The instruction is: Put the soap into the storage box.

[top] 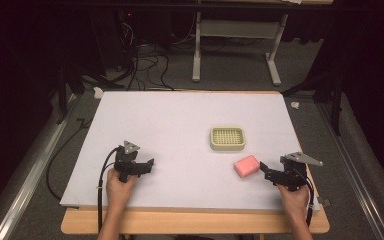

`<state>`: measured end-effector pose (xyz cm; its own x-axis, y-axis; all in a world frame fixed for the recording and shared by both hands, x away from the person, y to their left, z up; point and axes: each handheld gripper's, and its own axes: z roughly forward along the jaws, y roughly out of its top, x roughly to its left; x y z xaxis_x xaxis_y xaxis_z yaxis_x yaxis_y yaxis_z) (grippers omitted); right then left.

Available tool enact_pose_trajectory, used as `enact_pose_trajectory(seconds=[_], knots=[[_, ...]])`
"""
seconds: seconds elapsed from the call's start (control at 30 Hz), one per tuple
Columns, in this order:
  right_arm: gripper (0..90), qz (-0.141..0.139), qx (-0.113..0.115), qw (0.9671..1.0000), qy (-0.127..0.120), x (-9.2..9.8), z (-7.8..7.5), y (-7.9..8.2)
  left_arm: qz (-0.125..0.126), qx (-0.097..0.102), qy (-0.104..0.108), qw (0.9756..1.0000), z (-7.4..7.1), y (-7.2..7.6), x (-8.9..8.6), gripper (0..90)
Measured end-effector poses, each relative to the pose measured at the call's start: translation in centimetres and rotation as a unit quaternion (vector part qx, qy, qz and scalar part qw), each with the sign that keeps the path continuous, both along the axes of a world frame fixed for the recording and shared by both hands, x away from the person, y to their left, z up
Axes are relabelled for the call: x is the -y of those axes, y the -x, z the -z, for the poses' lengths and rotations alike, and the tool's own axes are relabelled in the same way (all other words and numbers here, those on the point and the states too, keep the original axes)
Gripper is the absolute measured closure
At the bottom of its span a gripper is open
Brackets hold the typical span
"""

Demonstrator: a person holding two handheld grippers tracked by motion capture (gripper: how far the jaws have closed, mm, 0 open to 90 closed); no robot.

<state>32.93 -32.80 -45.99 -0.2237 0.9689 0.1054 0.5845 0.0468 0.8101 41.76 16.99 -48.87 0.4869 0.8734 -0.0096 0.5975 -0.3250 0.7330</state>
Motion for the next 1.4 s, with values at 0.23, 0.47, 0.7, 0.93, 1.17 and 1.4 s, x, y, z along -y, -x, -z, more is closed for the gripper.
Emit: enact_pose_trajectory(seconds=[0.23, 0.47, 0.7, 0.93, 1.17, 1.4], knots=[[14.4, -0.014, -0.002, 0.9999, 0.005, -0.9, -0.1, 0.6, 0.000, 0.000, 0.000, 1.0000, 0.0, 0.0, 0.0, 15.8], [13.9, -0.027, 0.000, 0.9996, 0.013, -2.0, -0.1, 0.9, 0.000, 0.000, 0.000, 1.0000, 0.0, 0.0, 0.0, 15.8], [13.3, -0.044, -0.006, 0.9988, 0.020, -3.3, 0.2, 0.6, 0.000, 0.000, 0.000, 1.0000, 0.0, 0.0, 0.0, 15.8], [12.9, -0.054, -0.006, 0.9982, 0.025, -4.4, 0.2, 0.3, 0.000, 0.000, 0.000, 1.0000, 0.0, 0.0, 0.0, 15.8], [12.5, -0.065, -0.012, 0.9972, 0.036, -5.7, 0.3, -0.5, 0.000, 0.000, 0.000, 1.0000, 0.0, 0.0, 0.0, 15.8], [12.4, -0.061, -0.018, 0.9967, 0.051, -6.5, 0.5, -1.0, 0.000, 0.000, 0.000, 1.0000, 0.0, 0.0, 0.0, 15.8]])
